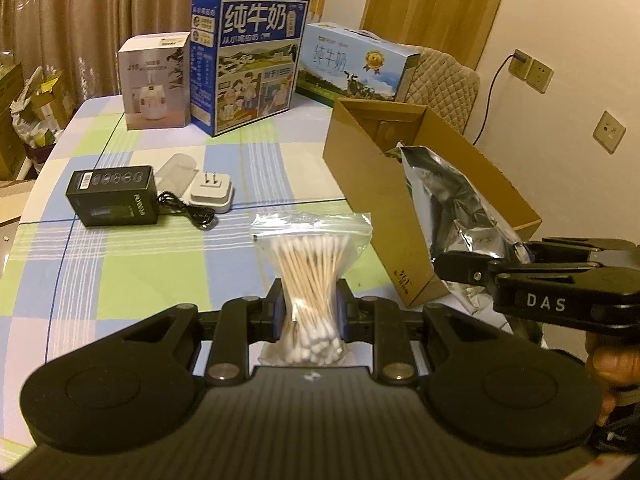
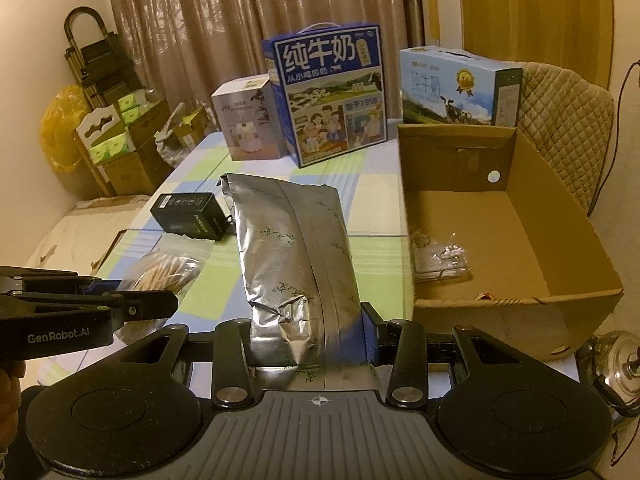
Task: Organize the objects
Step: 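Carry the foil bag and cotton swabs over the cardboard box with both tools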
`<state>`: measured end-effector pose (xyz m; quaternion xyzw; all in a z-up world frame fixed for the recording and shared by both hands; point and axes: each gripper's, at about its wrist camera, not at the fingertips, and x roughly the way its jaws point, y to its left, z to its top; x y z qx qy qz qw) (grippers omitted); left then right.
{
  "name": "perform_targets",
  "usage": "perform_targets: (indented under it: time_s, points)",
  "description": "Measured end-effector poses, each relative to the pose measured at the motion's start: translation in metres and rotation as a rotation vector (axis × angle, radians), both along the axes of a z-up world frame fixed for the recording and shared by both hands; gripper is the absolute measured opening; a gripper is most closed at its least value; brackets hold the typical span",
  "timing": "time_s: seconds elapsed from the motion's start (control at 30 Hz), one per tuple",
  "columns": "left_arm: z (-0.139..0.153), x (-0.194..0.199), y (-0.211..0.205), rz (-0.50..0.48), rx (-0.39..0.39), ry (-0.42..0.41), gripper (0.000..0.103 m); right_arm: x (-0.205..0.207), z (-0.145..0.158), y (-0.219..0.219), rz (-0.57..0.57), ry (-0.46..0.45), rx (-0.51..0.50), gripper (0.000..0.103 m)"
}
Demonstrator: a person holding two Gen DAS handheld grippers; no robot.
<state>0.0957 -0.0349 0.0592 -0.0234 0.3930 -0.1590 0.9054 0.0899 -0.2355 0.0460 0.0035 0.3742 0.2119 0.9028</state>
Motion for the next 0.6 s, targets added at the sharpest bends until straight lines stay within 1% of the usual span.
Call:
perform_targets:
  time_s: [0.43, 0.6]
  points:
    - [0.004, 0.007, -0.020, -0.039, -0.022, -0.006, 0.020, 0.010, 0.016, -0.021, -0.042, -0.033, 0.005, 0.038]
    - [0.005, 0.012, -0.030, -0.048, -0.045, -0.006, 0.020, 0.017, 0.024, -0.033, -0.065, -0.044, 0.000, 0.038]
